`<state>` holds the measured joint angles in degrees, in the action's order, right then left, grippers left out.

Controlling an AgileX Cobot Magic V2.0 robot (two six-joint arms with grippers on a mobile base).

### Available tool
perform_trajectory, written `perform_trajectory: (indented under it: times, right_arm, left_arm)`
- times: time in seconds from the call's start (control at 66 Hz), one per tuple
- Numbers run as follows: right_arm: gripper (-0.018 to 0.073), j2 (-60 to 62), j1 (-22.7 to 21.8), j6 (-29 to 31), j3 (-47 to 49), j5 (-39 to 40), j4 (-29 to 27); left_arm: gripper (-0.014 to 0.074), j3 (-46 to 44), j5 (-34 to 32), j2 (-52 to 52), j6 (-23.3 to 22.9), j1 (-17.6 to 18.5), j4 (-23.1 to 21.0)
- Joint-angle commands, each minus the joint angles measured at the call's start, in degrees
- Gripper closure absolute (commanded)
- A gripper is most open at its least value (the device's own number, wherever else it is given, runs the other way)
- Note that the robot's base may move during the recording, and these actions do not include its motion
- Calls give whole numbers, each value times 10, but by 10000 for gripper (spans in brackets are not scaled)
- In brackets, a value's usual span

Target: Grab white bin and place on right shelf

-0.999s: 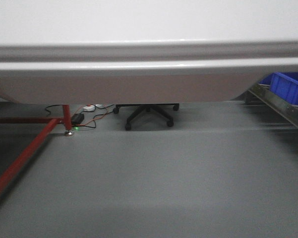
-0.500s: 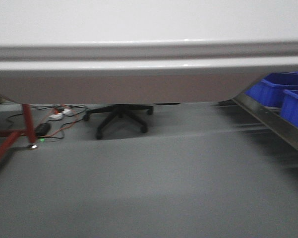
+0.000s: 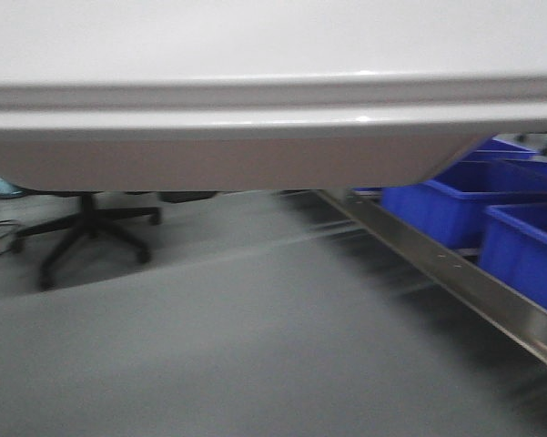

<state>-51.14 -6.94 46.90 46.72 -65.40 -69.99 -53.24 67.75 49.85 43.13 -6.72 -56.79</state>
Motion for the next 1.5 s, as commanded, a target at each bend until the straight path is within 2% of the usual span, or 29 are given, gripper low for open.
perform_trajectory:
  times: [0.0, 1.484]
  right_arm:
    - [137, 10, 4, 3, 19, -72, -111]
    - [137, 10, 4, 3, 19, -71, -111]
  left_arm:
    - [314, -16, 74, -6, 8, 8, -94]
    - [314, -16, 74, -6, 8, 8, -94]
